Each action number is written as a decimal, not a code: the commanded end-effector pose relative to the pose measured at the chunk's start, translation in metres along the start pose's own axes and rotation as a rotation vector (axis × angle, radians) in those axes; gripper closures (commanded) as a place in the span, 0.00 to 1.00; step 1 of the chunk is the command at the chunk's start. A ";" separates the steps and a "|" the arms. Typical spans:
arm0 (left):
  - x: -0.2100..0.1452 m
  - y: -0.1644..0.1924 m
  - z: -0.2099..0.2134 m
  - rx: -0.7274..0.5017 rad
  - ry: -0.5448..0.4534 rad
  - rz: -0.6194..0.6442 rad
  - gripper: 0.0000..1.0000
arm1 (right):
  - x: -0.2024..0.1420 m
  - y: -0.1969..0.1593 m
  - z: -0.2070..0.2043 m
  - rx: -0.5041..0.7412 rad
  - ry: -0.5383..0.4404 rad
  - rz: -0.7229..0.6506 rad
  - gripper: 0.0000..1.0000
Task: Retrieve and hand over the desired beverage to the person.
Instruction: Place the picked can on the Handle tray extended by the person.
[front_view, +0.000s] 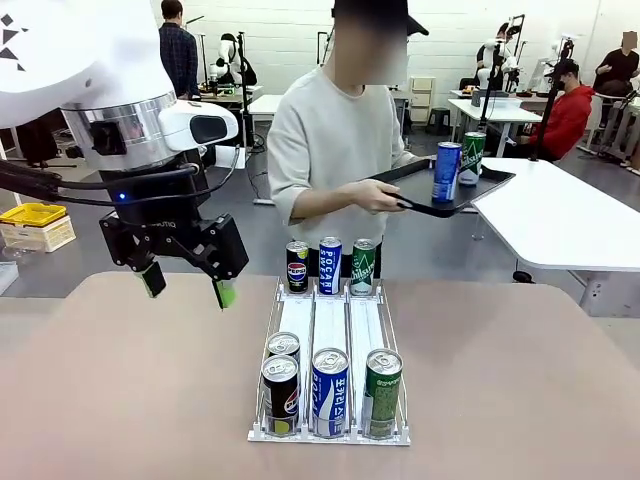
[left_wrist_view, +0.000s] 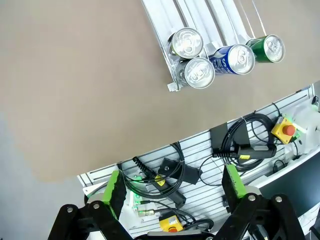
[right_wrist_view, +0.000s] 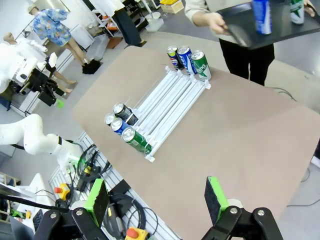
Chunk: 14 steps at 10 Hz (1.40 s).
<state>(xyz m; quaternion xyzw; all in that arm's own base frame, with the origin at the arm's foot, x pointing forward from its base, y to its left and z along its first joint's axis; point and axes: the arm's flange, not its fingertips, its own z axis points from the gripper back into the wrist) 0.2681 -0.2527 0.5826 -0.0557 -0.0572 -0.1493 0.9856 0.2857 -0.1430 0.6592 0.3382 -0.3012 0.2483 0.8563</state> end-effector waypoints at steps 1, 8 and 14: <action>0.003 0.000 0.001 -0.001 -0.005 -0.003 0.00 | 0.001 -0.001 -0.001 0.024 -0.026 0.015 0.00; -0.037 0.070 0.051 -0.196 -0.208 -0.290 0.00 | 0.001 -0.001 -0.001 0.024 -0.026 0.015 0.00; -0.094 0.209 0.096 -0.333 -0.590 -0.308 0.00 | 0.001 -0.001 -0.001 0.024 -0.026 0.015 0.00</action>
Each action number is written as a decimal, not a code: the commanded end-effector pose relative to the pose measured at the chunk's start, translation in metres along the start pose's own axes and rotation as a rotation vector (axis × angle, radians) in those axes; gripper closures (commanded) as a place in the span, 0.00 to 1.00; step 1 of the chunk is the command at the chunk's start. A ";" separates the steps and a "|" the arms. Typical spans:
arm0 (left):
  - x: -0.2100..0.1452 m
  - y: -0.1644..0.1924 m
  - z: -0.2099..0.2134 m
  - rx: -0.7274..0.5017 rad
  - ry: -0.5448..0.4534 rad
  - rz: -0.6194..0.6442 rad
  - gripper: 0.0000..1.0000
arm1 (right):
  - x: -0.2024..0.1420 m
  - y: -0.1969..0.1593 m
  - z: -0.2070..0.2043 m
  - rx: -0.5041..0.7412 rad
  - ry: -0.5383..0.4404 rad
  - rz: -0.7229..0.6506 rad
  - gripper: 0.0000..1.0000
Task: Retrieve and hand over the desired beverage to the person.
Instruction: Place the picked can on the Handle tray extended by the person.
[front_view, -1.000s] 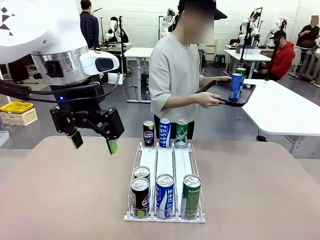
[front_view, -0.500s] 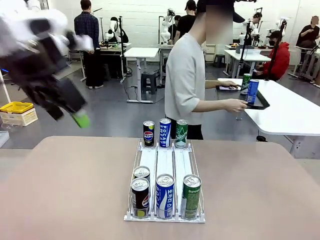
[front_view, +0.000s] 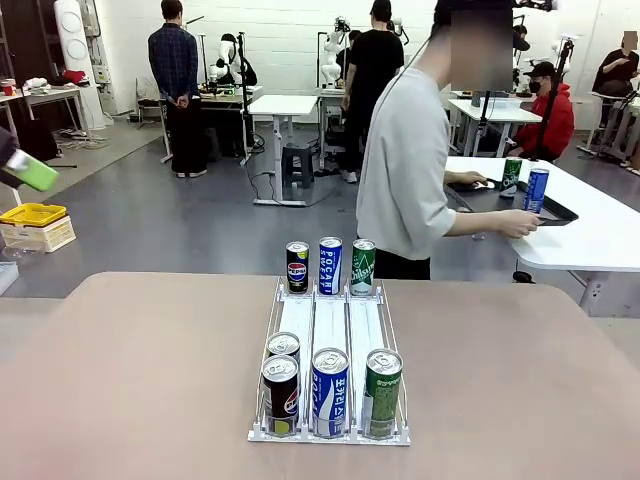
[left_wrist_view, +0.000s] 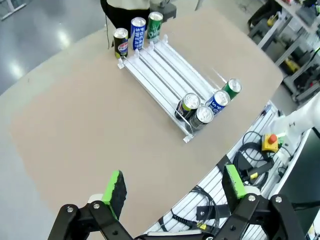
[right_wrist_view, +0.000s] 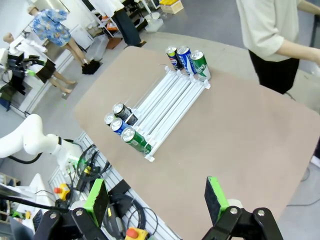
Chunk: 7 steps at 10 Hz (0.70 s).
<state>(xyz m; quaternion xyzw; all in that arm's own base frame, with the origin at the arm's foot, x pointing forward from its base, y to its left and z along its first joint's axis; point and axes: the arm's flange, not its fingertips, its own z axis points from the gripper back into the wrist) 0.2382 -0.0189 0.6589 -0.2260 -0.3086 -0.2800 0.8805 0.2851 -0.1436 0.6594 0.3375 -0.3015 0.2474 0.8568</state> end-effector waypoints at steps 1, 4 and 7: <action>-0.018 0.012 0.006 -0.045 -0.053 0.007 0.00 | 0.001 -0.001 -0.002 0.026 -0.025 0.017 0.00; -0.029 0.020 0.027 -0.141 -0.080 0.070 0.00 | 0.001 -0.001 -0.002 0.026 -0.025 0.017 0.00; -0.023 0.016 0.024 -0.053 -0.066 0.042 0.00 | 0.001 -0.001 -0.002 0.026 -0.025 0.017 0.00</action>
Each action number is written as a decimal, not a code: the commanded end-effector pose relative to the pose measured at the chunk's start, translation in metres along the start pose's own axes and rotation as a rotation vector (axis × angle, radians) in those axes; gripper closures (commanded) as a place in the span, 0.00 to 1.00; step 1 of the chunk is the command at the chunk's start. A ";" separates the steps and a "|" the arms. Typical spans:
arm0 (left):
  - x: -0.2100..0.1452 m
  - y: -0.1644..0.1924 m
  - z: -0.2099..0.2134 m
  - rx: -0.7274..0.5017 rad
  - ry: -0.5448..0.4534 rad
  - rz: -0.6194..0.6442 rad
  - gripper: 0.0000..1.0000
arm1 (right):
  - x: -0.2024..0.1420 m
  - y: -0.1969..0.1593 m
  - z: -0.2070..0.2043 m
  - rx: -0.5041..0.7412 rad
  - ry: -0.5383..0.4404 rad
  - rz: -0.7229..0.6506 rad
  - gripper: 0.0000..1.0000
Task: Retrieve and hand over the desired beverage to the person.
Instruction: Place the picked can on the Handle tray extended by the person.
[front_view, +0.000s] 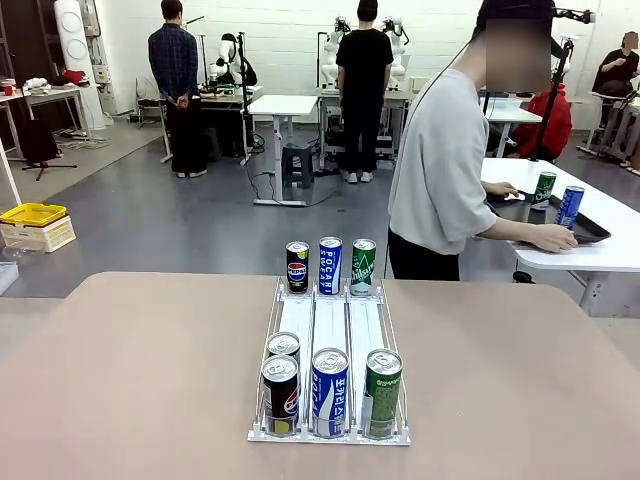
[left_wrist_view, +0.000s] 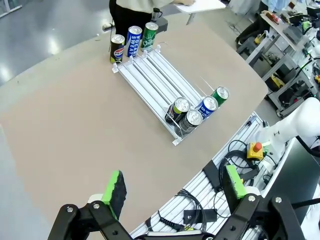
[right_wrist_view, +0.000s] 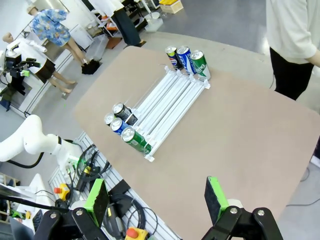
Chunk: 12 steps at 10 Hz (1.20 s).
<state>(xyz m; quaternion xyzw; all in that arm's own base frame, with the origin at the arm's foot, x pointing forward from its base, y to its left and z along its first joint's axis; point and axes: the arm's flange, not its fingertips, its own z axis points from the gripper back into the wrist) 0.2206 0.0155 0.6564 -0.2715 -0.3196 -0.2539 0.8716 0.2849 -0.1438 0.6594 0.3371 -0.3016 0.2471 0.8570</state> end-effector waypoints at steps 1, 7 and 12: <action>0.002 0.001 -0.001 0.008 -0.003 -0.022 0.00 | 0.002 -0.001 -0.002 0.027 -0.025 0.017 0.00; 0.002 0.001 -0.001 0.008 -0.003 -0.022 0.00 | 0.002 -0.001 -0.002 0.027 -0.025 0.017 0.00; 0.002 0.001 -0.001 0.008 -0.003 -0.022 0.00 | 0.002 -0.001 -0.002 0.027 -0.025 0.017 0.00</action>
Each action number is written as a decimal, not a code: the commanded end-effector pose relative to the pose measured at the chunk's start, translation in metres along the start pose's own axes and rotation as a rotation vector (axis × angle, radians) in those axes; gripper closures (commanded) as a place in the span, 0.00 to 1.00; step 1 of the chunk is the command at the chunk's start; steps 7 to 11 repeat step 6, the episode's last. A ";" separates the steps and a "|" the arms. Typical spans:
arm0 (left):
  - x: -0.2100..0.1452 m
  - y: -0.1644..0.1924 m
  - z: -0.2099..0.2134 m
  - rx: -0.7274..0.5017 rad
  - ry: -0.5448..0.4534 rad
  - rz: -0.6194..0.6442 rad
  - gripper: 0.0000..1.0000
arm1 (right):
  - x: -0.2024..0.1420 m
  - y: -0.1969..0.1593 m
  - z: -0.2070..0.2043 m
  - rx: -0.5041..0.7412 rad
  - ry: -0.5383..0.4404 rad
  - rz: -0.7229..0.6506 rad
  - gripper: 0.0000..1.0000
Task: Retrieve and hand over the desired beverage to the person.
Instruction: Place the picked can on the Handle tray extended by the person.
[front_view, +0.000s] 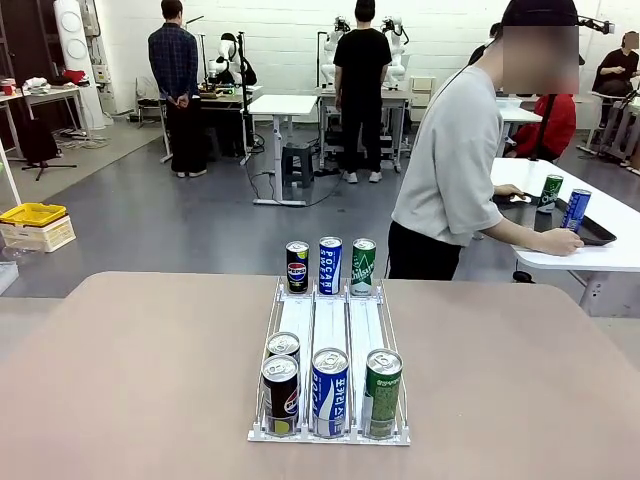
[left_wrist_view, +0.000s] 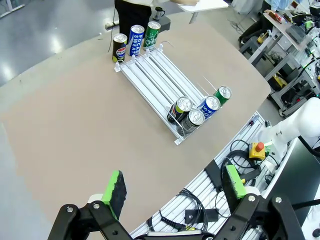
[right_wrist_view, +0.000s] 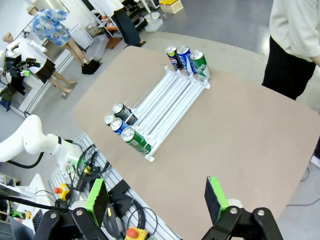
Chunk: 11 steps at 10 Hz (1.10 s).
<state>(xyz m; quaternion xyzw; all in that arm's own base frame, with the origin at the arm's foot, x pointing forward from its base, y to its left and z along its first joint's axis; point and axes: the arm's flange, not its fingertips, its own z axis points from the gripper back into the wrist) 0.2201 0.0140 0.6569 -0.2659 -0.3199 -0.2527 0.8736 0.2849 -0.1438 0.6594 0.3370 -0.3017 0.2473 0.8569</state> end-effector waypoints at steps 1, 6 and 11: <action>0.001 0.003 -0.001 -0.004 -0.006 -0.022 0.00 | 0.002 -0.001 -0.002 0.027 -0.025 0.016 0.00; 0.001 0.003 -0.001 -0.004 -0.006 -0.022 0.00 | 0.002 -0.001 -0.002 0.027 -0.025 0.016 0.00; 0.001 0.003 -0.001 -0.004 -0.006 -0.022 0.00 | 0.002 -0.001 -0.002 0.027 -0.025 0.016 0.00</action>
